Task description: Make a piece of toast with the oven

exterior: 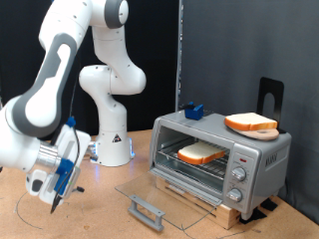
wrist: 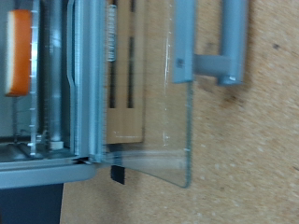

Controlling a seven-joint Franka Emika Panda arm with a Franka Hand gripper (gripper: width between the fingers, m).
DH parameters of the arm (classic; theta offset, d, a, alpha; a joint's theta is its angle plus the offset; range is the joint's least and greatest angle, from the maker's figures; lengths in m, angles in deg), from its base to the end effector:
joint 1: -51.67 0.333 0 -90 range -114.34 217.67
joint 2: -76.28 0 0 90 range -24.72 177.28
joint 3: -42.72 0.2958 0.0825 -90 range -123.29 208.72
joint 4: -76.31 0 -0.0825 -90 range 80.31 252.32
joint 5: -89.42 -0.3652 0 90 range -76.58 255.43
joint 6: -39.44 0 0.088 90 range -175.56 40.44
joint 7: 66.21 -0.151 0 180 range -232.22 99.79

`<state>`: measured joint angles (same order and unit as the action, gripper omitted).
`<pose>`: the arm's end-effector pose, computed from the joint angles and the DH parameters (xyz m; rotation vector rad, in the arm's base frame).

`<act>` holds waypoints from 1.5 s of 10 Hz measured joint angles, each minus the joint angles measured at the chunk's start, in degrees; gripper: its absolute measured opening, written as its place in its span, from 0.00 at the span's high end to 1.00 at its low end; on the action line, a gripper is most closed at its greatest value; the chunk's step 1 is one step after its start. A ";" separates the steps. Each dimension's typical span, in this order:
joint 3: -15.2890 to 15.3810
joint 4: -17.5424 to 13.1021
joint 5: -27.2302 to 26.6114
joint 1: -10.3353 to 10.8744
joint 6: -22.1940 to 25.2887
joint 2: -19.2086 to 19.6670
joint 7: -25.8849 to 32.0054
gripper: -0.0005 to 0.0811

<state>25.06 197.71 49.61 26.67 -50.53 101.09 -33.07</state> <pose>0.3711 -0.2226 0.1683 -2.0629 0.6017 0.4662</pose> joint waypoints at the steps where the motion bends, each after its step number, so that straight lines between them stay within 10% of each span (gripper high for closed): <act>1: 0.27 -0.61 -0.01 0.00 -1.25 1.85 -0.05 0.01; 7: 3.39 -1.92 -0.71 0.07 -1.49 7.87 0.75 0.01; 15: 6.62 7.57 -0.66 2.38 -1.55 4.79 1.90 0.01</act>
<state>31.68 205.28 48.95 29.05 -52.08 105.88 -31.17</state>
